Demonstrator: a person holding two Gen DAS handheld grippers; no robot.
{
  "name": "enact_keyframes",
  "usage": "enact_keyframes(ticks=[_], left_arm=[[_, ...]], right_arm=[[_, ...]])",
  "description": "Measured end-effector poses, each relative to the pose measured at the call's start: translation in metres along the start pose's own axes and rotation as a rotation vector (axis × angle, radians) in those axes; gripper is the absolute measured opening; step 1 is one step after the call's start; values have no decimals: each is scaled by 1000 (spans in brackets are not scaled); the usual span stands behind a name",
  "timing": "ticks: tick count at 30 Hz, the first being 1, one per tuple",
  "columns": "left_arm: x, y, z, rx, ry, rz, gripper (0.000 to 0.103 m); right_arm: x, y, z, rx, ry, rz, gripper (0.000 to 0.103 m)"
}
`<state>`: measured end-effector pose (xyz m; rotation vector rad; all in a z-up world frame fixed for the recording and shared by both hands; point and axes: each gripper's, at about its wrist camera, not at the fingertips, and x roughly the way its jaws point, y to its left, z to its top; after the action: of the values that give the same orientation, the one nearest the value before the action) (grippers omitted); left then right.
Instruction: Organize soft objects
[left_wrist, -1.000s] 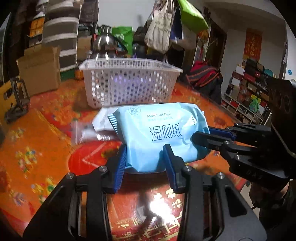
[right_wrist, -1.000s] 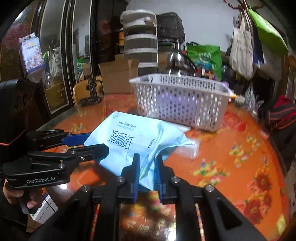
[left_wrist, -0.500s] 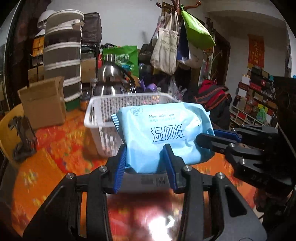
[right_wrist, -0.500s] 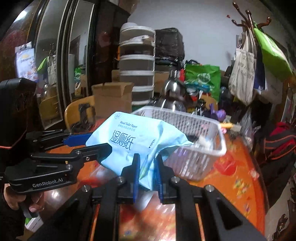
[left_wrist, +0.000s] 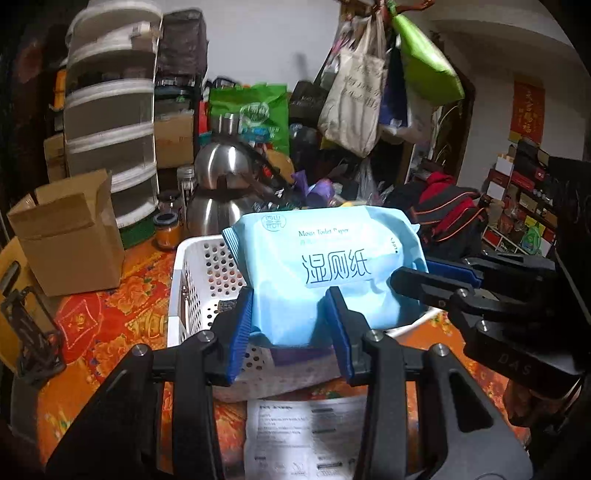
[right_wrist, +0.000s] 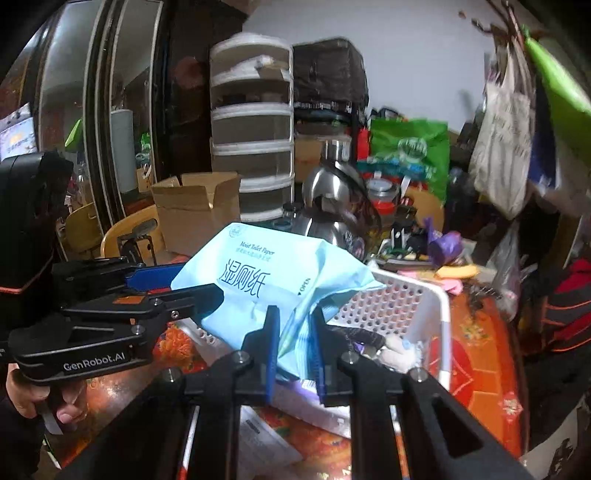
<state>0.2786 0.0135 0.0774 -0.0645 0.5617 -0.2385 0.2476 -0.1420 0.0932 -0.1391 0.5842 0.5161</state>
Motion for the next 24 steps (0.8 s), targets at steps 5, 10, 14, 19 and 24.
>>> enact_keyframes(ticks=[5,10,14,19,24], left_arm=[[48,16,3,-31,68,8,37],[83,25,0,-65,105,17,37],[105,29,-4,-92,145,-11,37],[116,37,-8,-143,154,-5,41],[107,48,-7,-155,138,43,68]], right_arm=[[38,-14,0,13,43,3,14],[63,-30,-1,54,63,-19,14],[72,-36,-10,57,61,-37,14],[74,-42,-13,86,74,-114,15],[59,-43,-12,99,76,-128,36]])
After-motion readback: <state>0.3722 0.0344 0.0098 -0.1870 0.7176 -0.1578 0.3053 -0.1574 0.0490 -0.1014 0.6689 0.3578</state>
